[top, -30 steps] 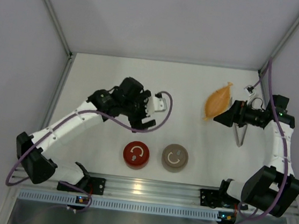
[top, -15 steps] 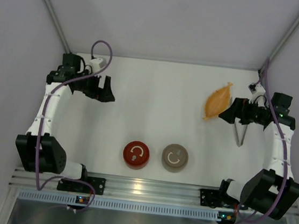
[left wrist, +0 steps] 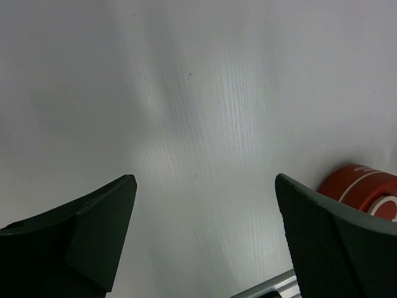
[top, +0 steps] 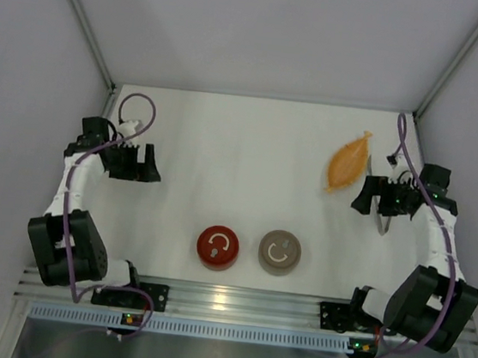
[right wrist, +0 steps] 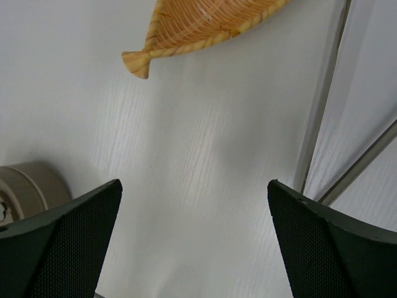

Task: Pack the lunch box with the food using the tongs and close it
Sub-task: Reset both arms

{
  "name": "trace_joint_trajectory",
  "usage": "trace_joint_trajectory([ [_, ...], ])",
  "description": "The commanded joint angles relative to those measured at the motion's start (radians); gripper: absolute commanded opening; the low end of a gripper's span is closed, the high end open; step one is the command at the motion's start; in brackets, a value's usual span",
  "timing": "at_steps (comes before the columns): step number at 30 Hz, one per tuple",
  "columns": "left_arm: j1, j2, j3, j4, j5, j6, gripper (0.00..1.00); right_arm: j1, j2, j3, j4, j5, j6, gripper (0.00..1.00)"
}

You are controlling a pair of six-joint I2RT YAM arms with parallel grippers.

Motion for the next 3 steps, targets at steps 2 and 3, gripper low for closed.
trace_joint_trajectory([
  [2,0.002,-0.096,-0.024,0.103,-0.050,0.076,0.98,0.015,-0.027,-0.006,0.087,0.062,-0.027,1.00],
  [3,0.002,-0.123,-0.037,0.103,-0.050,0.089,0.98,0.018,-0.030,-0.009,0.087,0.071,-0.027,0.99],
])
